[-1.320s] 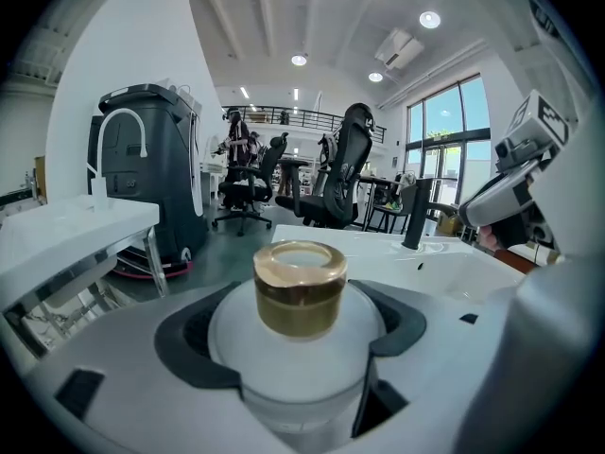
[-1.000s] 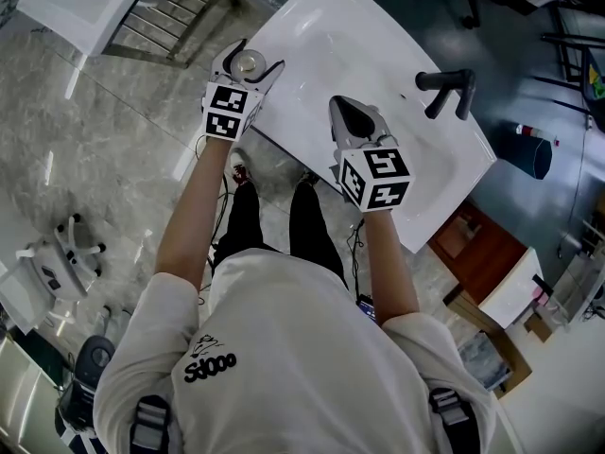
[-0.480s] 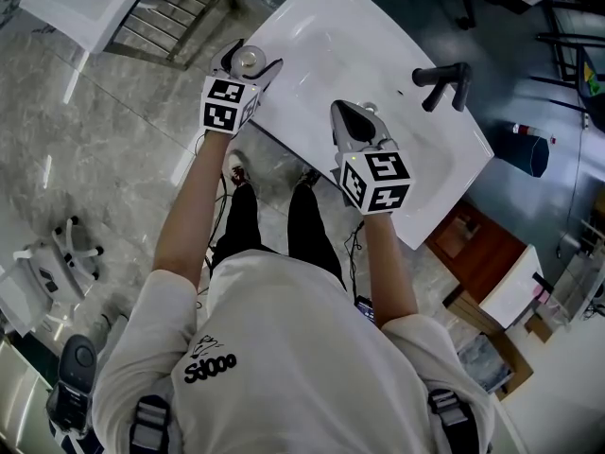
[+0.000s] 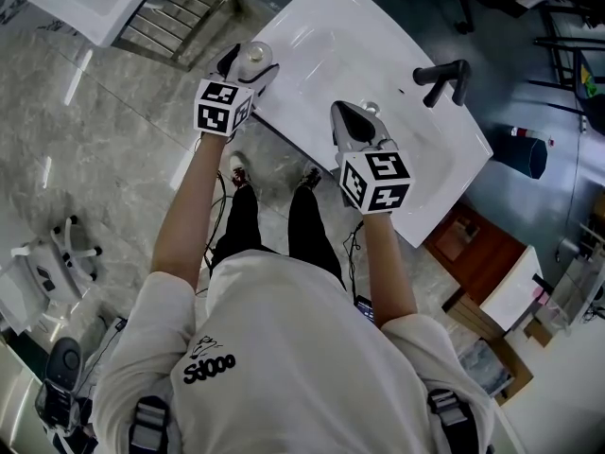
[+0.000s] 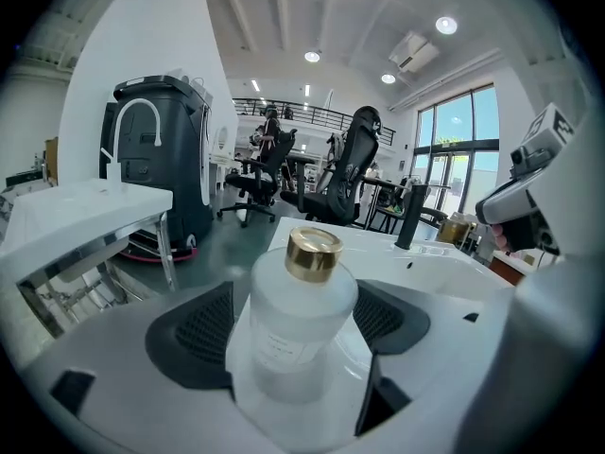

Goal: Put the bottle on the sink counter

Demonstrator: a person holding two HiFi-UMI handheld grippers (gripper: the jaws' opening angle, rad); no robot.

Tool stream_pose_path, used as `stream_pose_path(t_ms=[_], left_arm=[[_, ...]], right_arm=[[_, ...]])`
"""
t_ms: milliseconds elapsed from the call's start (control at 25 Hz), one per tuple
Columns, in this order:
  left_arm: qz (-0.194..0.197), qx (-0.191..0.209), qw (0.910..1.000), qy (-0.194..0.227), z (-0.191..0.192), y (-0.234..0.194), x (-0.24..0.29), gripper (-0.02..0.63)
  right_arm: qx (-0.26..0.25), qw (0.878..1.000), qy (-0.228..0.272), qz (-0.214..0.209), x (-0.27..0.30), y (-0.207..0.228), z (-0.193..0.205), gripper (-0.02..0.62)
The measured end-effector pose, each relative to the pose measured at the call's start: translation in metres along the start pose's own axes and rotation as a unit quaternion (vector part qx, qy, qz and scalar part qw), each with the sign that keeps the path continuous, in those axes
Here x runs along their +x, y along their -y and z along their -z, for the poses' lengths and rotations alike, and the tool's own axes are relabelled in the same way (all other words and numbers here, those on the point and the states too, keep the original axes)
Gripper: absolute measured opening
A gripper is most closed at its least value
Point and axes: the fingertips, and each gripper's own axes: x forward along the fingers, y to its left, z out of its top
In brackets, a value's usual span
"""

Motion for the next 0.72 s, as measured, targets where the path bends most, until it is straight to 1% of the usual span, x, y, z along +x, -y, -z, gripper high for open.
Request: stream_pose_path(t_ms=[160, 360, 560, 640, 720], left_arm=[[0.003, -0.005, 1.0, 0.001, 0.0, -0.001, -0.009, 0.379], [0.008, -0.029, 0.9996, 0.001, 0.007, -0.004, -0.023, 0.377], [0.018, -0.033, 0.9993, 0.002, 0.013, -0.005, -0.038, 0.376], [0.019, -0.032, 0.9993, 0.006, 0.011, -0.006, -0.046, 0.365], [0.017, -0.027, 0.9994, 0.011, 0.007, -0.007, -0.055, 0.336]], right_arm=[[-0.002, 1.0, 0.004, 0.0, -0.005, -0.002, -0.001, 0.01], [0.0, 1.0, 0.009, 0.007, -0.012, -0.004, -0.003, 0.009], [-0.007, 1.0, 0.015, 0.017, -0.018, -0.003, -0.009, 0.01], [-0.012, 0.999, 0.021, 0.022, -0.022, -0.002, -0.015, 0.011], [-0.016, 0.999, 0.029, 0.028, -0.027, -0.002, -0.023, 0.011]])
